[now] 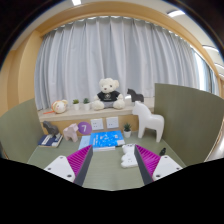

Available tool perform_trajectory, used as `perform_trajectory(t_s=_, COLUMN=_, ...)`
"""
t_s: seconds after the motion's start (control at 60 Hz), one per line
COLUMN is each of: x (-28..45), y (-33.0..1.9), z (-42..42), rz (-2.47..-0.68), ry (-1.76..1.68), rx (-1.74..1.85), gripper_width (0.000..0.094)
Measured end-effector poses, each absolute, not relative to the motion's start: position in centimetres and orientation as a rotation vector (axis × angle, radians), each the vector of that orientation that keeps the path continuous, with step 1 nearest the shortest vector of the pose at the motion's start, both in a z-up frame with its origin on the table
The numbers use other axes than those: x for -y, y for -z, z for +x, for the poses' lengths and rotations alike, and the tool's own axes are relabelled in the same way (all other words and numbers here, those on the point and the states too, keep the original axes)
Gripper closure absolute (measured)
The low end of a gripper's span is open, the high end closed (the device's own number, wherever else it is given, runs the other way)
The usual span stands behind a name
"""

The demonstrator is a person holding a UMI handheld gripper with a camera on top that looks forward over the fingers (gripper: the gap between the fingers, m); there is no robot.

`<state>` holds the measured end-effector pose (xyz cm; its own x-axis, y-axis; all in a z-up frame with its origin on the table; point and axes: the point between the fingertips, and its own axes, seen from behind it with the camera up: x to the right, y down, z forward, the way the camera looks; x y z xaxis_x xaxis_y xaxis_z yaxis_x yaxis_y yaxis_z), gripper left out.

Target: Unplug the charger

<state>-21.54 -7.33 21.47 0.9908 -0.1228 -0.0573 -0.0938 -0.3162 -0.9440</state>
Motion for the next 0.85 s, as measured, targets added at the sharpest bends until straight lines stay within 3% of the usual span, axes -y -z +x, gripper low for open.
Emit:
perform_trajectory(t_s=0.333, x=16.0, y=-14.4, z=-37.3, rz=-2.052, ry=-0.075, rx=0.016, gripper_width=0.0079)
perform_trajectory(t_s=0.85, x=19.5, y=-14.6, z=-41.3, rz=-2.052, ry=-0.097, rx=0.09, gripper_width=0.0077)
